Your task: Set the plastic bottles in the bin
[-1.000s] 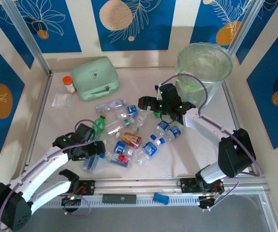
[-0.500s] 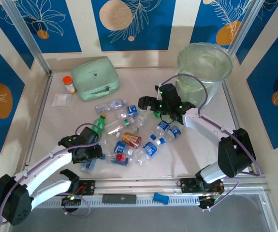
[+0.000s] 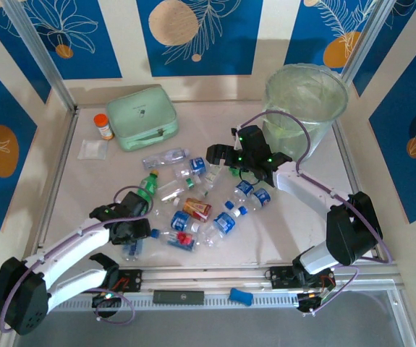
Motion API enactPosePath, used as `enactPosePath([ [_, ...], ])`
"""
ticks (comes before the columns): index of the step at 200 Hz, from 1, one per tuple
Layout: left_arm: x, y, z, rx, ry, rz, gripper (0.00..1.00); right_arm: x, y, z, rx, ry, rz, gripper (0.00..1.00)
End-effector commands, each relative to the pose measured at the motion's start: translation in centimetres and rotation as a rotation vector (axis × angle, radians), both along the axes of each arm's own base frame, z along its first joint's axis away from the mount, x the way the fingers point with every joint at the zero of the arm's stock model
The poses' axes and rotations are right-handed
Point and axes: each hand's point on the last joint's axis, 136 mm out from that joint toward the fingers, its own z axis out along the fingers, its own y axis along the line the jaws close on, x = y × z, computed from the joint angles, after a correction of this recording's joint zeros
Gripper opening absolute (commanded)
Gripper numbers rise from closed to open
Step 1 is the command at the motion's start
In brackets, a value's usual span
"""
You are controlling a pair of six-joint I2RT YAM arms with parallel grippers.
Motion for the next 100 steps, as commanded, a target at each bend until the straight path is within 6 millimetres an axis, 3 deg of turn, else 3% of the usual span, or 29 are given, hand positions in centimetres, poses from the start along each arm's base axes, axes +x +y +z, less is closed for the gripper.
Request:
enactPosePath([
  [1, 0.1, 0.4, 0.1, 0.027, -0.019, -0.013, 0.66, 0.0, 0.4, 0.5, 0.006, -0.002, -0.003, 0.99],
  [60, 0.8, 1.1, 1.3, 0.062, -0.073, -0.011, 0.51, -0.1, 0.6, 0.7, 0.010, -0.003, 0.004, 0.99],
  [100, 2.3, 1.4, 4.0, 0.080, -0.169, -0.006, 0.48, -0.2, 1.2, 1.3, 0.019, -0.030, 0.043, 0.99],
])
